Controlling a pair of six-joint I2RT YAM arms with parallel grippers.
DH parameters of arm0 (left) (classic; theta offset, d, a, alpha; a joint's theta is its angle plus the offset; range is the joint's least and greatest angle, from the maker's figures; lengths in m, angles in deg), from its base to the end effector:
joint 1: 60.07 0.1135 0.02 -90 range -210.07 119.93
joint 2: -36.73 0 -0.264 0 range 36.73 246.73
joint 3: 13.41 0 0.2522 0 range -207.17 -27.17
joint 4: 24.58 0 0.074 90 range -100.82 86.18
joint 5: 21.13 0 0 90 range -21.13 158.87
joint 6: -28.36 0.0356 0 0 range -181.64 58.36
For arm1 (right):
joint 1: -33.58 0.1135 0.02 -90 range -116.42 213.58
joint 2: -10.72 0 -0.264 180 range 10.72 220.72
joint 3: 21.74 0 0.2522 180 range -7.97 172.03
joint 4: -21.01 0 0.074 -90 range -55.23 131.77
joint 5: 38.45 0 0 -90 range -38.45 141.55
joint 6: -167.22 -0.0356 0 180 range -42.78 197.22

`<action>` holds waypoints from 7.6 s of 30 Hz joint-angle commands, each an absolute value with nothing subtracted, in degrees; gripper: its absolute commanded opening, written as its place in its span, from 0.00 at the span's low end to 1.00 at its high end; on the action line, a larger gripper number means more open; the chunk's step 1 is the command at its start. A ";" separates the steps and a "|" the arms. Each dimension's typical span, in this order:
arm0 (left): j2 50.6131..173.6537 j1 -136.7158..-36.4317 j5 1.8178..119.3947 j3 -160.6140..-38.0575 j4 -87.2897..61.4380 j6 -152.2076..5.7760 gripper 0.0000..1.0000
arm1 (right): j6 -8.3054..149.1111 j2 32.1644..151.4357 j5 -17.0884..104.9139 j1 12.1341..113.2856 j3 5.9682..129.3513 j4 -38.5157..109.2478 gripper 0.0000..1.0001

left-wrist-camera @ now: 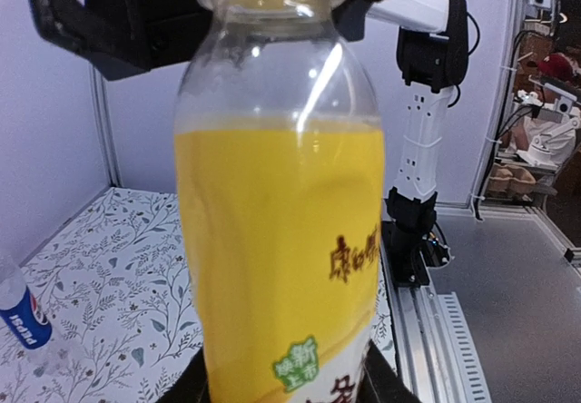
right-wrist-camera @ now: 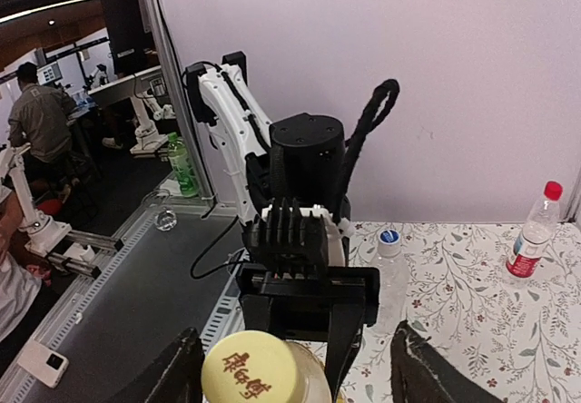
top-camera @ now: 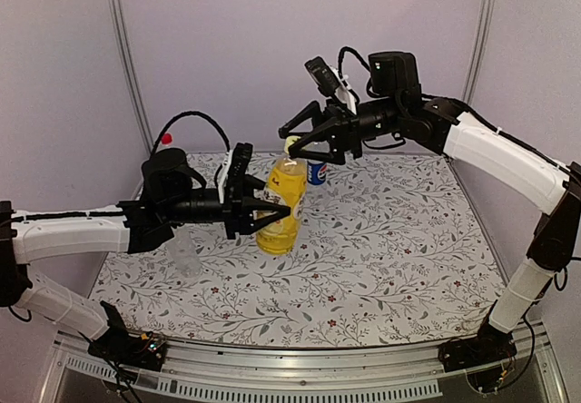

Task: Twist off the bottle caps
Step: Unscrew the bottle cap from the plastic bottle.

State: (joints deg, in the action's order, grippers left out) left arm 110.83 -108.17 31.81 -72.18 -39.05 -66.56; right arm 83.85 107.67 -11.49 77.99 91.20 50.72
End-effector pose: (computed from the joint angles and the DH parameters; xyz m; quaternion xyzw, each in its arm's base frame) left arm 0.1799 -0.2326 0.2992 0.4559 0.5460 -0.4996 0.4944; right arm 0.2506 0.2900 0.4237 -0.5802 0.4659 0.5595 0.3650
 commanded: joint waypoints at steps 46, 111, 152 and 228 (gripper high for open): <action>109.47 -111.67 66.58 -75.89 -30.70 -61.85 0.21 | 62.41 107.02 34.96 84.17 90.17 45.46 0.24; 110.25 -112.72 71.31 -77.00 -28.90 -63.66 0.21 | 58.15 108.78 32.20 82.67 89.85 45.54 0.68; 110.42 -109.37 44.29 -74.15 -36.24 -63.88 0.22 | 81.91 104.21 1.08 77.35 87.80 47.45 0.89; 109.99 -109.79 25.01 -71.73 -42.95 -64.97 0.25 | 92.85 107.87 -16.09 76.73 93.50 56.59 0.13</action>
State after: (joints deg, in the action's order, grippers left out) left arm 110.05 -109.88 33.78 -71.74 -39.25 -65.52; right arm 89.29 106.99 -13.94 78.18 91.94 53.03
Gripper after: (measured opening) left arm 0.320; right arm 0.268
